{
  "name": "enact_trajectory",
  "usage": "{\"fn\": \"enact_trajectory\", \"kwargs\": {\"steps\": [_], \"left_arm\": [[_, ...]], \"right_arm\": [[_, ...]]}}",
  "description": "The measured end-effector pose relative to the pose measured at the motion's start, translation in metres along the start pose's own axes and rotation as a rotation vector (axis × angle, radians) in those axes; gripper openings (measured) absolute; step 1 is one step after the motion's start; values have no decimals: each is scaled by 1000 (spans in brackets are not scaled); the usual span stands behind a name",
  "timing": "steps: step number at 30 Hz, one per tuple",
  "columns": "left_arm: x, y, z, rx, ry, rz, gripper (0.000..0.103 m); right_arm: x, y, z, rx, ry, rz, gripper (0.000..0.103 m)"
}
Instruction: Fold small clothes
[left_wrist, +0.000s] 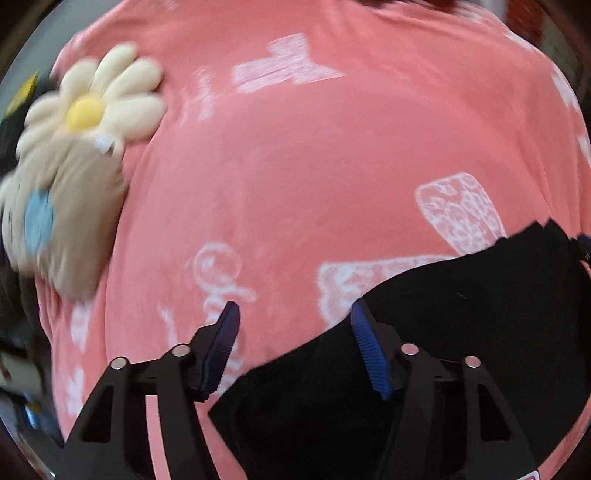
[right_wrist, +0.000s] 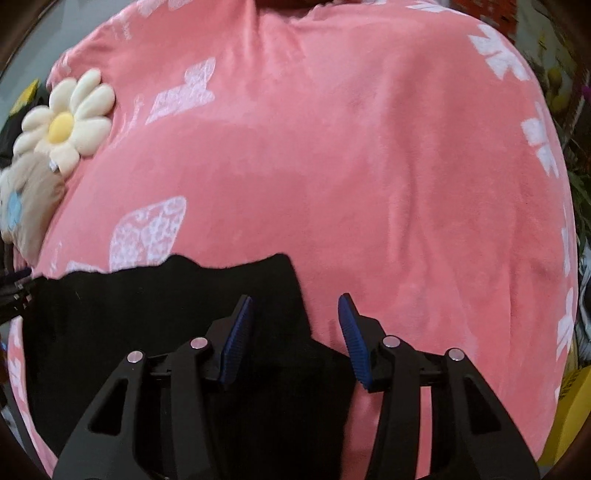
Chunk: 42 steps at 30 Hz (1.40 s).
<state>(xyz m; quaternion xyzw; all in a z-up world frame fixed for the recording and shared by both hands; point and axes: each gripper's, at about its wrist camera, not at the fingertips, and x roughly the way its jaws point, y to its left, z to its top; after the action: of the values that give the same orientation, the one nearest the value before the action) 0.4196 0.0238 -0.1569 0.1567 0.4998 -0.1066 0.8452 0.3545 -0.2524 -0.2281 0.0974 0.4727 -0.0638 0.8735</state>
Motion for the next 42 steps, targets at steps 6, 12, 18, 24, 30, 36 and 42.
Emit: {"fn": "enact_trajectory", "kwargs": {"steps": [6,12,18,24,30,36,42], "left_arm": [[10,-13,1,33,4,6,57],[23,-15,-1,17,22,-10,57],[26,-14,-3,-11,20,-31,57],[6,12,-3,-105,-32,-73,57],[2,39,-7,-138,7,-110,57],[13,66,-22,-266,59,-165,12],[7,104,-25,-429,48,-239,40]], "right_arm": [[-2,-15,-4,115,-44,-62,39],[5,-4,4,69,-9,34,44],[13,9,5,4,12,-11,3],[-1,-8,-3,48,-25,-36,5],[2,-4,-6,32,2,4,12],[0,-1,-10,-11,-21,-24,6],[0,-3,-15,-3,-22,-24,9]]}}
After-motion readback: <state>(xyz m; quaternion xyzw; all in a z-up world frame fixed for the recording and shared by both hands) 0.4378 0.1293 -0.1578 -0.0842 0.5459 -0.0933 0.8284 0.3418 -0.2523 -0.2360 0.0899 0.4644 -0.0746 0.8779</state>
